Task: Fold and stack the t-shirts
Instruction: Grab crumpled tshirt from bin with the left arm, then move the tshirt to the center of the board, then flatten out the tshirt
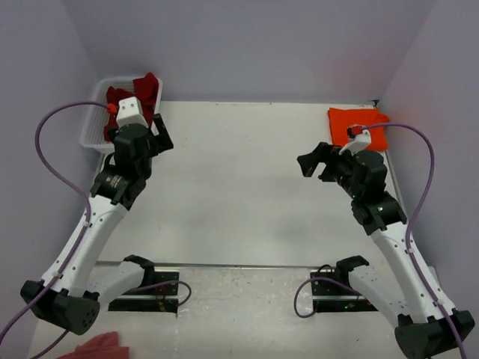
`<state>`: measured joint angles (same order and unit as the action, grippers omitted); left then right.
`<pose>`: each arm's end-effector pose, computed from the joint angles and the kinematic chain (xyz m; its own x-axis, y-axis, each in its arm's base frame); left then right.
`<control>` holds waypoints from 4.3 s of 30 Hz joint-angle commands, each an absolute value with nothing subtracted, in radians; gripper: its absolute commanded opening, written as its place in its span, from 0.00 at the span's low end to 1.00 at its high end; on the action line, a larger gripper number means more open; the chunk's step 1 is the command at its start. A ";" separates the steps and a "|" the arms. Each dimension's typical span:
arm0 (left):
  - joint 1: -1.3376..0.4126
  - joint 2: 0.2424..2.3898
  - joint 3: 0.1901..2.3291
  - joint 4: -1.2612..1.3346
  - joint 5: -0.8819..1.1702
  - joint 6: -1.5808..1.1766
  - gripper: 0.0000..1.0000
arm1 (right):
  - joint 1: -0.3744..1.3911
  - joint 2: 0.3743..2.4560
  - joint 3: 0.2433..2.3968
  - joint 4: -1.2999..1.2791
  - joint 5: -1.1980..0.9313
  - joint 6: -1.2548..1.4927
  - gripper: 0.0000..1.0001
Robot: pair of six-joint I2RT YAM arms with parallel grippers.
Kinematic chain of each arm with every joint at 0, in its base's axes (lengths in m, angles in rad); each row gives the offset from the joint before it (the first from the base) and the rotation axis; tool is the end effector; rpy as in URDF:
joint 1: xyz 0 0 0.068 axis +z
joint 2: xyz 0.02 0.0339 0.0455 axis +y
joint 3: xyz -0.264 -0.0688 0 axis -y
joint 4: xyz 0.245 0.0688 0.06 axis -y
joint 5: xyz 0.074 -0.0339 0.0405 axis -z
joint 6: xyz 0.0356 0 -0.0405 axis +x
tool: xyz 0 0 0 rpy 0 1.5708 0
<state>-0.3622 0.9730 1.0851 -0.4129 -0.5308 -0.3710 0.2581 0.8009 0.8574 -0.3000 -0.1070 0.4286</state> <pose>0.2010 -0.0569 0.3877 -0.2051 -0.2566 -0.9445 -0.2370 0.9493 -0.2065 0.1766 0.0505 0.3504 -0.3592 0.3326 -0.8720 -0.2251 0.8759 0.4268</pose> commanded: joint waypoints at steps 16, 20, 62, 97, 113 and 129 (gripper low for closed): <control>0.149 1.981 1.913 -0.532 -0.226 -0.318 0.91 | 0.557 0.875 1.039 -0.523 0.104 0.384 0.99; 0.164 2.104 2.003 -0.514 -0.221 -0.279 0.89 | 0.564 0.831 0.982 -0.496 0.087 0.388 0.99; -0.012 1.741 2.312 -0.377 0.193 -0.163 0.00 | 0.568 1.002 0.812 -0.316 0.150 0.449 0.99; -0.175 2.144 2.167 -0.196 0.539 -0.443 0.44 | 0.792 0.919 0.890 -0.468 0.454 0.523 0.99; -0.293 1.361 1.318 -0.431 -0.058 -0.454 0.53 | 0.868 1.380 0.902 -0.290 0.006 0.578 0.82; -0.333 1.094 0.887 -0.514 -0.087 -0.474 0.37 | 1.097 1.758 1.170 -0.370 0.008 0.637 0.71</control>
<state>-0.3298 1.1412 0.8997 -0.5205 -0.0784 -0.4591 1.0653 1.7119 1.1343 -0.3439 0.0257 0.6025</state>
